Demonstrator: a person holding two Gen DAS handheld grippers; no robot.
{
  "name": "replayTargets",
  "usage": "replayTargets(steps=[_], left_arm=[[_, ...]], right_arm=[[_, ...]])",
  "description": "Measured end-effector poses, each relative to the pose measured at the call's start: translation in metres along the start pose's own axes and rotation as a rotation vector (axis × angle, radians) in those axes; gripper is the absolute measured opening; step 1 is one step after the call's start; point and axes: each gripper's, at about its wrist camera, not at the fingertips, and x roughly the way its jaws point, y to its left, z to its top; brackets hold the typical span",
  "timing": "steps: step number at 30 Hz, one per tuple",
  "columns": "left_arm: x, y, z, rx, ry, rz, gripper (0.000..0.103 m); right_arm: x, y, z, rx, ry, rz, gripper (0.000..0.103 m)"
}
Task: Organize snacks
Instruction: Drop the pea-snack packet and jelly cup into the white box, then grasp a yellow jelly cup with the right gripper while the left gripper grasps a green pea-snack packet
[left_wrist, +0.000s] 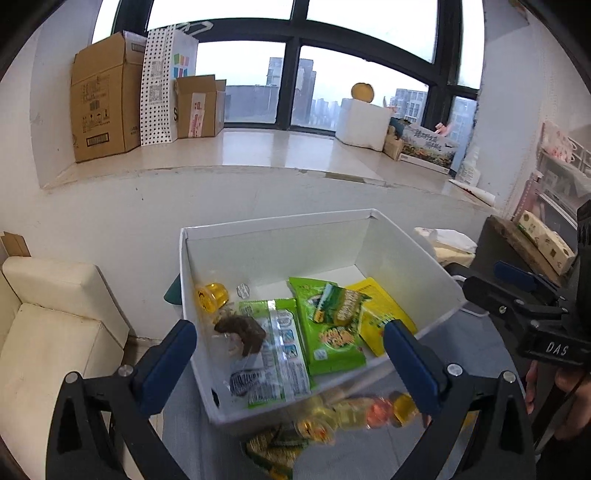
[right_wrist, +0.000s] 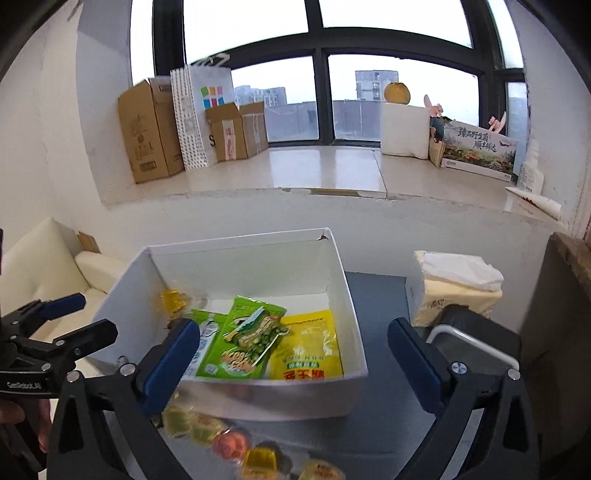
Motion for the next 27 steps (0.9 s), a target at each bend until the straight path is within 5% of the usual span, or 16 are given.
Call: replayTargets(steps=[9, 17, 27], left_arm=[[-0.069, -0.019, -0.070, -0.024, -0.032, -0.036, 0.103], [-0.088, -0.033, -0.150, -0.091, 0.034, -0.071, 0.103], [-0.089, -0.020, -0.172, -0.133, 0.083, -0.062, 0.103]], right_arm=[[-0.078, -0.024, -0.081, 0.011, -0.032, 0.036, 0.103], [-0.082, -0.054, -0.174, 0.065, 0.105, 0.003, 0.103], [-0.038, -0.038, -0.172, -0.014, 0.145, 0.009, 0.103]])
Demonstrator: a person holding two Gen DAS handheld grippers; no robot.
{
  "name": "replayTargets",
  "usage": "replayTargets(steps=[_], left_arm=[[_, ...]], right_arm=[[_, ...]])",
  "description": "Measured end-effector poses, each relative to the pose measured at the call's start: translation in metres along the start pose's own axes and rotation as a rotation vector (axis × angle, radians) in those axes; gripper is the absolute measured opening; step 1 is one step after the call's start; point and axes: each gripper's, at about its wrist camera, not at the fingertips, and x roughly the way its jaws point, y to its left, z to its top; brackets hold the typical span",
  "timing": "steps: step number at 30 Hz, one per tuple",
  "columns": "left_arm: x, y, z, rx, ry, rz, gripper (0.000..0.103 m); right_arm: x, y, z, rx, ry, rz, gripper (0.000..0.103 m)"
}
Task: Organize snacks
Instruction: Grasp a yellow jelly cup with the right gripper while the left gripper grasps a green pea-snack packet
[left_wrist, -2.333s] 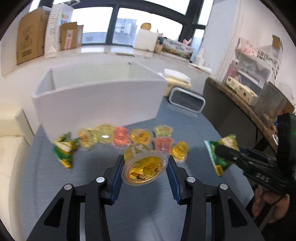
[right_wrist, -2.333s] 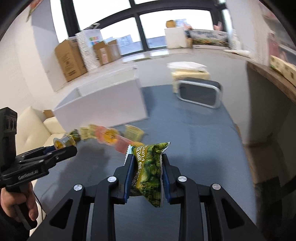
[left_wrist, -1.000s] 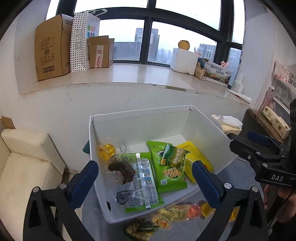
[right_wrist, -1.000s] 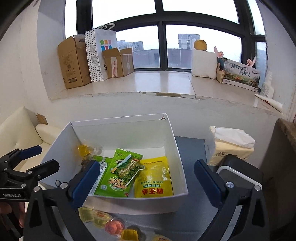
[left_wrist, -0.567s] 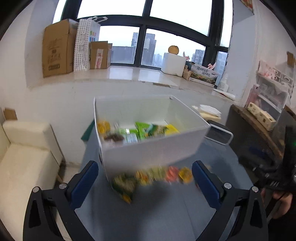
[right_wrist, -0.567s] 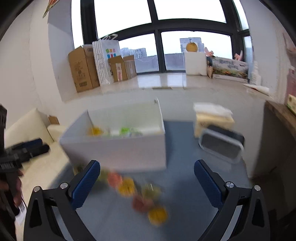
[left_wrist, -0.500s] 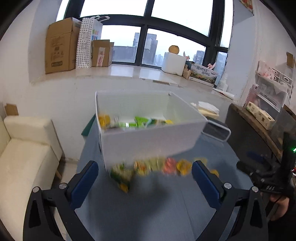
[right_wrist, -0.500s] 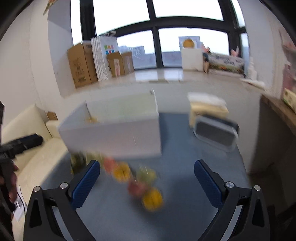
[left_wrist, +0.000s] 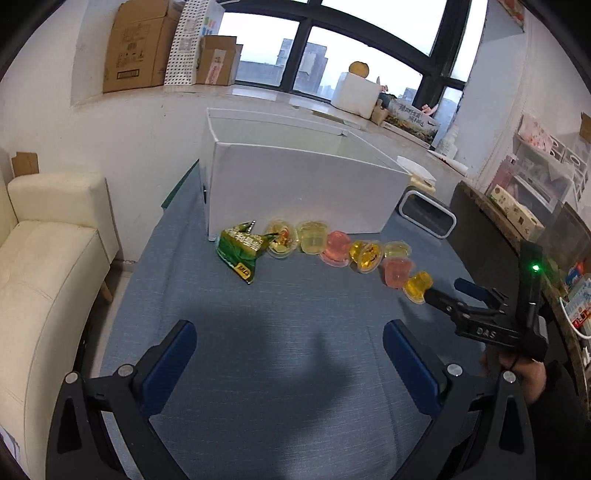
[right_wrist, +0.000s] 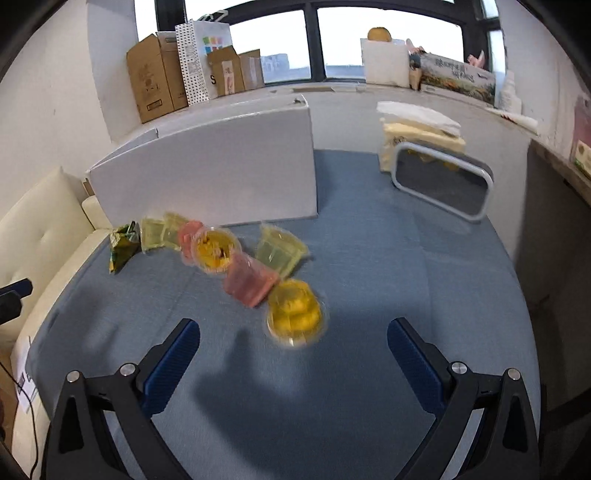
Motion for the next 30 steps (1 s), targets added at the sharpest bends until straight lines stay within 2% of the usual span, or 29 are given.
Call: replayTargets(steps=[11, 13, 14, 15, 16, 17, 19, 27, 30], left_arm=[[0.006, 0.009, 0.003, -0.020, 0.013, 0.004, 0.103], [0.008, 0.008, 0.002, -0.018, 0.015, 0.004, 0.103], [0.010, 0.008, 0.002, -0.017, 0.018, 0.003, 0.103], [0.012, 0.007, 0.003, -0.017, 0.021, 0.004, 0.103], [0.013, 0.007, 0.003, -0.015, 0.023, 0.006, 0.103], [0.016, 0.007, 0.004, -0.011, 0.026, 0.008, 0.103], [0.021, 0.008, 0.005, -0.007, 0.025, 0.000, 0.103], [0.067, 0.026, 0.034, 0.012, 0.022, -0.007, 0.103], [0.091, 0.033, 0.045, 0.052, 0.049, 0.030, 0.103]], right_arm=[[0.025, -0.001, 0.009, -0.007, 0.064, -0.023, 0.103], [0.027, -0.004, 0.010, 0.005, 0.068, -0.019, 0.081], [0.028, -0.005, 0.010, 0.010, 0.068, -0.024, 0.044], [0.030, -0.006, 0.010, 0.011, 0.077, -0.035, 0.037], [0.031, -0.006, 0.010, 0.009, 0.086, -0.070, 0.037], [0.031, -0.008, 0.011, 0.012, 0.085, -0.071, 0.037], [0.027, -0.010, 0.009, 0.018, 0.072, -0.034, 0.037], [-0.002, -0.008, -0.007, 0.035, 0.047, 0.003, 0.037], [-0.015, -0.005, -0.010, 0.043, 0.033, 0.023, 0.037]])
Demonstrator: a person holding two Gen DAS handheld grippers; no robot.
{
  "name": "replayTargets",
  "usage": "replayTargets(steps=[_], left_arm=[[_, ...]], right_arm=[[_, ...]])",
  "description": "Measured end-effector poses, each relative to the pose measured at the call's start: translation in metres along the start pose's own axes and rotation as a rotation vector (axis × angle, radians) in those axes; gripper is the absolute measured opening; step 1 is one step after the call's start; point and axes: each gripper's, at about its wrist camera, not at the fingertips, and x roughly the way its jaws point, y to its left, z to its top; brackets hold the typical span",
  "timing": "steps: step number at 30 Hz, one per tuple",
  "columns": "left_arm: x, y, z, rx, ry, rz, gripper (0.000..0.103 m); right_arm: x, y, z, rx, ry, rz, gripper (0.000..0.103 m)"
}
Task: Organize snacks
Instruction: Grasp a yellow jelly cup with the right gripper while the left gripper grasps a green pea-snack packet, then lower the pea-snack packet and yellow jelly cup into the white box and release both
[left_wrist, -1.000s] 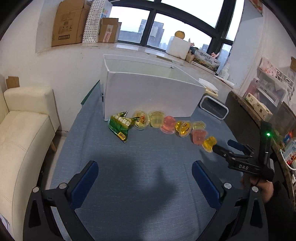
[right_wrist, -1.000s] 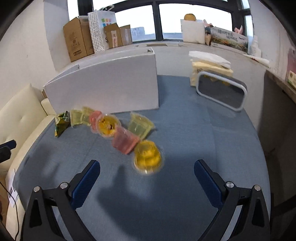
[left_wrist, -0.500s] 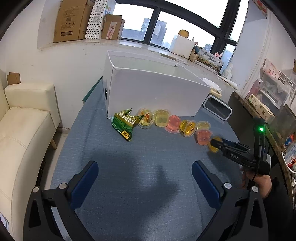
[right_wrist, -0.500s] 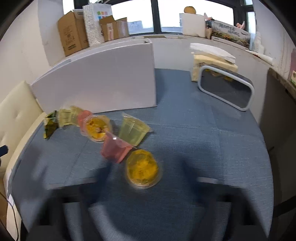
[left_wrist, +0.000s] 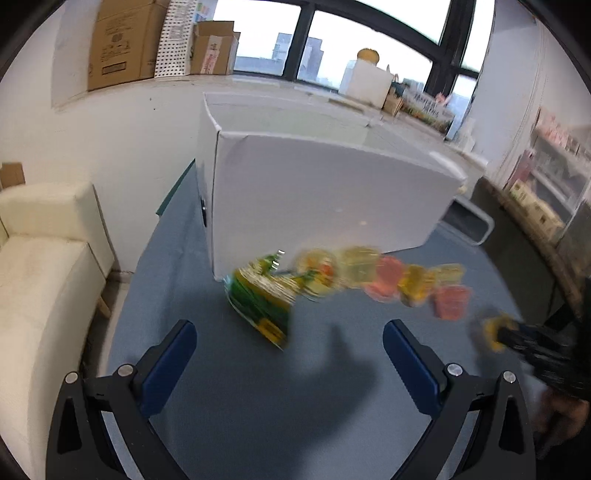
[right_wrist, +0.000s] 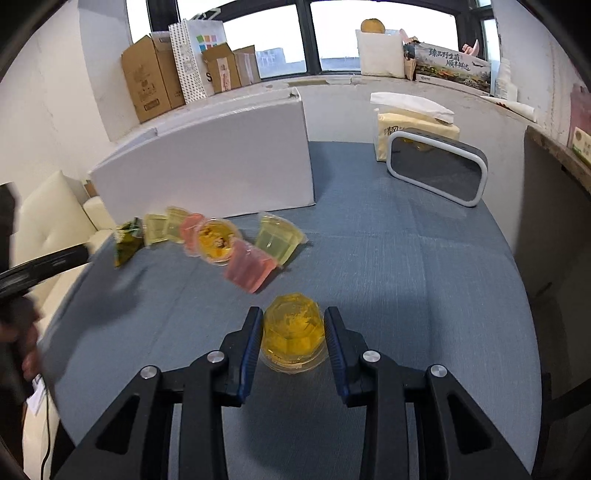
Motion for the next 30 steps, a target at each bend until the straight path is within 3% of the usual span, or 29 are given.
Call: replayTargets(steps=[7, 9, 13, 14, 17, 23, 30], left_arm=[[0.037, 0.016, 0.011, -0.006, 0.050, 0.002, 0.102], [0.040, 0.017, 0.013, -0.012, 0.054, -0.008, 0.097], [0.042, 0.015, 0.018, -0.005, 0.066, -0.015, 0.055], [0.041, 0.015, 0.018, -0.010, 0.071, -0.023, 0.052], [0.034, 0.010, 0.016, 0.000, 0.065, -0.057, 0.051], [-0.020, -0.007, 0.005, 0.002, -0.038, -0.131, 0.051], [-0.081, -0.029, 0.032, 0.054, -0.176, -0.141, 0.051]], right_arm=[[-0.028, 0.006, -0.006, 0.005, -0.041, 0.022, 0.037], [-0.030, 0.006, -0.006, 0.011, -0.040, 0.027, 0.037], [-0.029, 0.007, -0.005, 0.007, -0.034, 0.032, 0.037], [-0.030, 0.009, -0.006, 0.005, -0.035, 0.032, 0.037], [-0.030, 0.013, -0.006, -0.002, -0.037, 0.041, 0.037], [-0.030, 0.024, 0.001, -0.024, -0.047, 0.067, 0.037], [-0.026, 0.046, 0.042, -0.066, -0.094, 0.137, 0.037]])
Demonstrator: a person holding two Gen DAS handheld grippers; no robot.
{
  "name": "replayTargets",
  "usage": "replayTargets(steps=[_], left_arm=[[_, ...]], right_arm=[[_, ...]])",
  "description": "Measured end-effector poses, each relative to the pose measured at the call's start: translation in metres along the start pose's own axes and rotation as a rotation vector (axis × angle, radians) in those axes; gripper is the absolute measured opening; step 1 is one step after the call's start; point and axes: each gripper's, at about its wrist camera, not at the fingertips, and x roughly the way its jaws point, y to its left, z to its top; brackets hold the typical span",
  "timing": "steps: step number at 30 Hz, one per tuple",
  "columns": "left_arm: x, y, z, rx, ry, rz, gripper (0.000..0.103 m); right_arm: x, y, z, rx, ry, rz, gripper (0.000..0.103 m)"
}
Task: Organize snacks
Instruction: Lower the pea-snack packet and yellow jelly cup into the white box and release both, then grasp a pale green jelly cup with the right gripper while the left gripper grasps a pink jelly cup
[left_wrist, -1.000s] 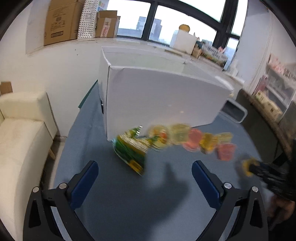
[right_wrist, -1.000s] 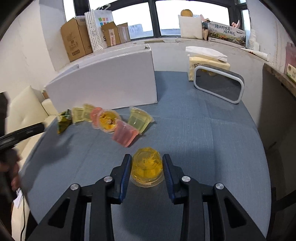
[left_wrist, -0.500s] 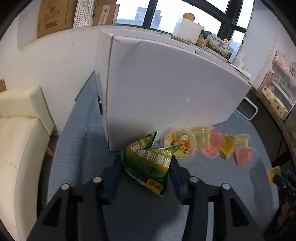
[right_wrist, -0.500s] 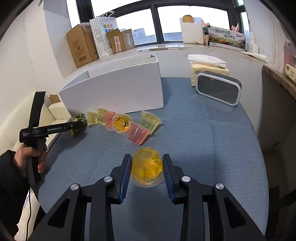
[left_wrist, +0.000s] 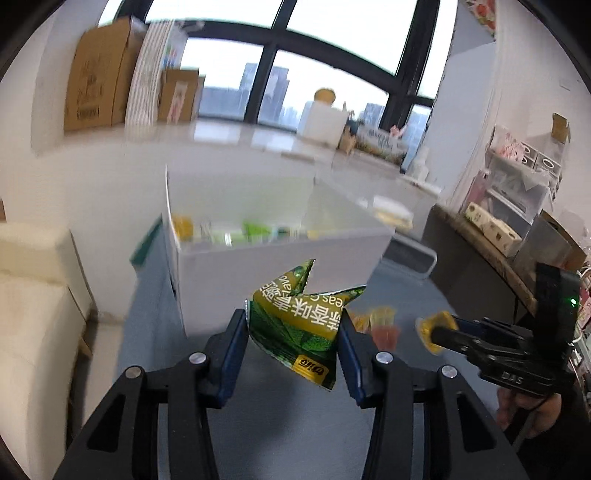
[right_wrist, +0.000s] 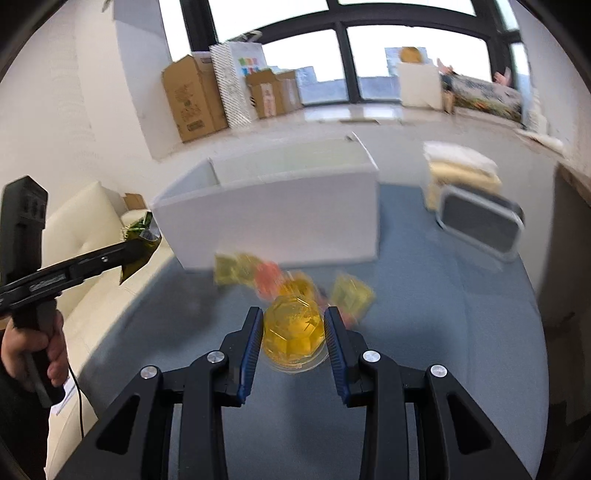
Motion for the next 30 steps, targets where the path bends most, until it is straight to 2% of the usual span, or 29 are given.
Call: replayTargets(steps=[3, 8, 13, 14, 15, 16, 17, 18, 19, 22, 23, 30], left_arm=[[-0.008, 0.000, 0.026, 0.012, -0.054, 0.004, 0.051], [0.013, 0.009, 0.063, 0.014, -0.073, 0.004, 0.051], [0.058, 0.024, 0.095, 0.001, -0.031, 0.049, 0.053], [0.066, 0.029, 0.098, -0.007, -0.022, 0.070, 0.057], [0.074, 0.034, 0.100, -0.019, -0.014, 0.109, 0.065], [0.083, 0.039, 0.102, -0.030, -0.001, 0.142, 0.096], [0.088, 0.043, 0.103, -0.038, 0.009, 0.158, 0.103], [0.092, 0.047, 0.103, -0.041, 0.011, 0.170, 0.103], [0.094, 0.049, 0.103, -0.041, 0.017, 0.172, 0.103], [0.095, 0.052, 0.099, -0.039, 0.020, 0.170, 0.103], [0.094, 0.052, 0.098, -0.039, 0.022, 0.172, 0.103], [0.077, 0.037, 0.089, -0.007, 0.017, 0.156, 0.103]], right_arm=[[0.004, 0.002, 0.032, -0.016, -0.044, 0.023, 0.037], [0.023, -0.003, 0.096, -0.008, -0.100, 0.042, 0.037], [0.069, -0.013, 0.143, -0.004, -0.060, -0.006, 0.037], [0.077, -0.016, 0.148, -0.007, -0.044, -0.011, 0.037], [0.087, -0.018, 0.151, -0.007, -0.027, -0.018, 0.038], [0.094, -0.021, 0.153, -0.008, -0.012, -0.022, 0.040], [0.104, -0.026, 0.156, -0.005, 0.015, -0.018, 0.064], [0.111, -0.031, 0.158, 0.013, 0.047, -0.022, 0.098], [0.112, -0.034, 0.159, 0.029, 0.055, -0.029, 0.103], [0.097, -0.041, 0.155, 0.042, -0.041, -0.033, 0.103], [0.095, -0.042, 0.153, 0.040, -0.048, -0.055, 0.103], [0.079, -0.050, 0.146, 0.094, -0.066, -0.017, 0.103]])
